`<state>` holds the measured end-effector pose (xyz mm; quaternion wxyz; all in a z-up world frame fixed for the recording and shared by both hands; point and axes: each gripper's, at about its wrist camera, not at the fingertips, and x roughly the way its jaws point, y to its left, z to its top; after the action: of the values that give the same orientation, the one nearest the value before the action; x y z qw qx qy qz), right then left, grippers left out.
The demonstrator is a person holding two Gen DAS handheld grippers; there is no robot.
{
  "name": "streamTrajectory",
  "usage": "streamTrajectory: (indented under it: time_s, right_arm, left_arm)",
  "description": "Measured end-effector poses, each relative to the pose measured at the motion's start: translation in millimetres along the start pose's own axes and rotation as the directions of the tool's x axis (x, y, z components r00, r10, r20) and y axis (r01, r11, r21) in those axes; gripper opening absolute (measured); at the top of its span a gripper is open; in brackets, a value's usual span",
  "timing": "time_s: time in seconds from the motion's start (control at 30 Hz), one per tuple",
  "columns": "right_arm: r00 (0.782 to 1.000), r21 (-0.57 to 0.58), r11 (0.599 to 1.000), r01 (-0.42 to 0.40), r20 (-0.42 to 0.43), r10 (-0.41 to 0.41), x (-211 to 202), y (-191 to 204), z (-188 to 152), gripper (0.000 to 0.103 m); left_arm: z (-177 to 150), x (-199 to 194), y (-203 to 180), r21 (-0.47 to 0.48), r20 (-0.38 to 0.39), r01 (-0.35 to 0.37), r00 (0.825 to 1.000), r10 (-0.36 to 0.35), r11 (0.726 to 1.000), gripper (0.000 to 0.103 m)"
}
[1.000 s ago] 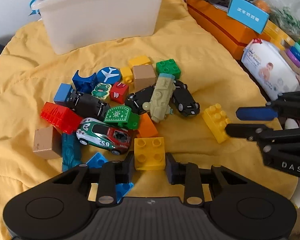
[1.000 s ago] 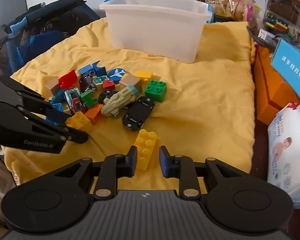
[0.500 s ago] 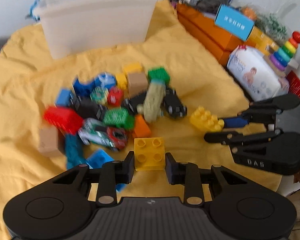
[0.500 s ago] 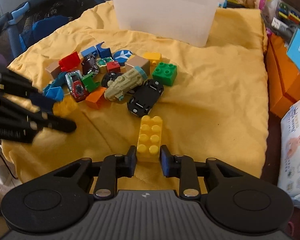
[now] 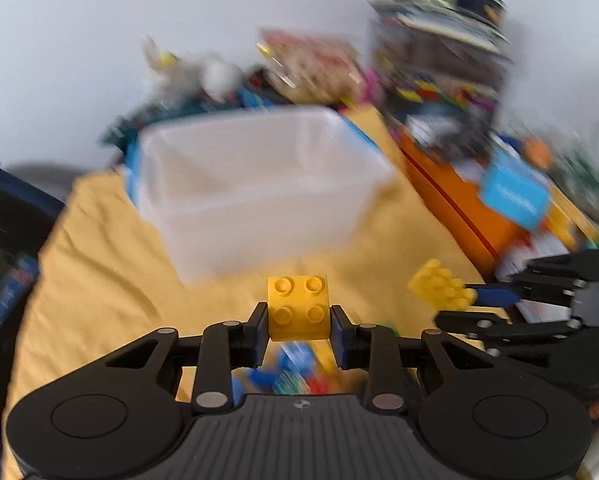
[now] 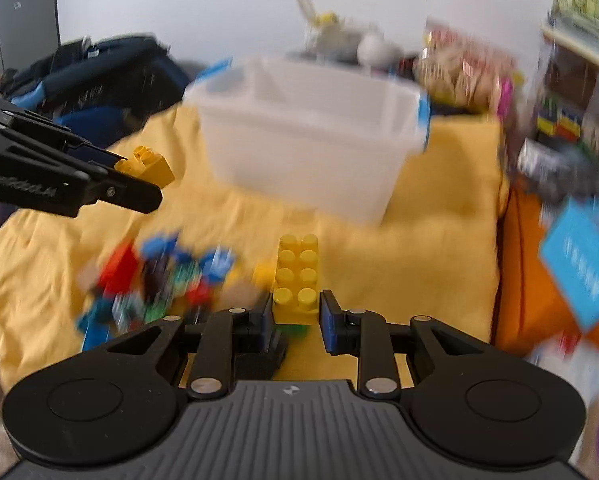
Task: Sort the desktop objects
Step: 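Carry both yellow blocks over the bin and open both tools to release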
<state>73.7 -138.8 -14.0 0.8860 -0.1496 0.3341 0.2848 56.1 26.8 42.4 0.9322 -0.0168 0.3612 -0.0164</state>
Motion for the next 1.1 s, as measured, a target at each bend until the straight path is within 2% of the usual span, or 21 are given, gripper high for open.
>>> streamTrajectory:
  time_s: [0.23,0.33,0.43,0.53,0.6,0.63,0.7,0.8,0.93,0.97,1.03,1.1]
  right_arm:
    - [0.986,0.035,0.998,0.057,0.154,-0.062,24,-28,84,0.027]
    - [0.981,0.062,0.995,0.072,0.178,-0.082,41,-35,110,0.027]
    - [0.984,0.120,0.990,0.069,0.155,-0.087,66,-41,126,0.027]
    - [0.986,0.164,0.983,0.082,0.131,-0.104,85,-43,133,0.028]
    - [0.988,0.182,0.979,0.095,0.103,-0.115,97,-42,136,0.030]
    - [0.988,0.188,0.977,0.097,0.097,-0.116,101,-41,135,0.032]
    - [0.989,0.195,0.975,0.108,0.081,-0.126,103,-40,132,0.034]
    - [0.990,0.213,0.972,0.098,0.080,-0.118,100,-38,127,0.034]
    - [0.988,0.209,0.974,0.088,0.108,-0.112,83,-32,119,0.034]
    - [0.987,0.206,0.975,0.082,0.117,-0.108,77,-30,117,0.034]
    - [0.986,0.191,0.979,0.076,0.130,-0.102,65,-23,108,0.036]
    - [0.986,0.188,0.979,0.082,0.130,-0.107,55,-14,95,0.042]
  left_arm:
    - [71,33,24,-0.005,0.090,-0.093,0.992,0.093,0.996,0.035]
    - [92,53,25,0.017,0.109,-0.128,0.986,0.125,0.992,0.035]
    - [105,75,32,0.021,0.100,-0.152,0.984,0.149,0.988,0.035]
    - [106,95,37,0.039,0.119,-0.222,0.969,0.216,0.974,0.035]
    - [105,109,40,0.046,0.101,-0.257,0.963,0.251,0.965,0.041]
    - [105,114,42,0.041,0.069,-0.259,0.964,0.256,0.965,0.043]
    - [102,114,47,0.019,0.032,-0.236,0.971,0.235,0.972,0.044]
    - [93,99,52,-0.002,0.056,-0.205,0.977,0.205,0.979,0.050]
    - [80,70,56,-0.102,0.080,-0.132,0.987,0.140,0.986,0.052]
    - [75,61,55,-0.115,0.092,-0.108,0.989,0.119,0.987,0.054]
    - [63,46,51,-0.124,0.107,-0.078,0.990,0.092,0.989,0.066]
    - [43,31,46,-0.121,0.112,-0.051,0.992,0.064,0.991,0.068]
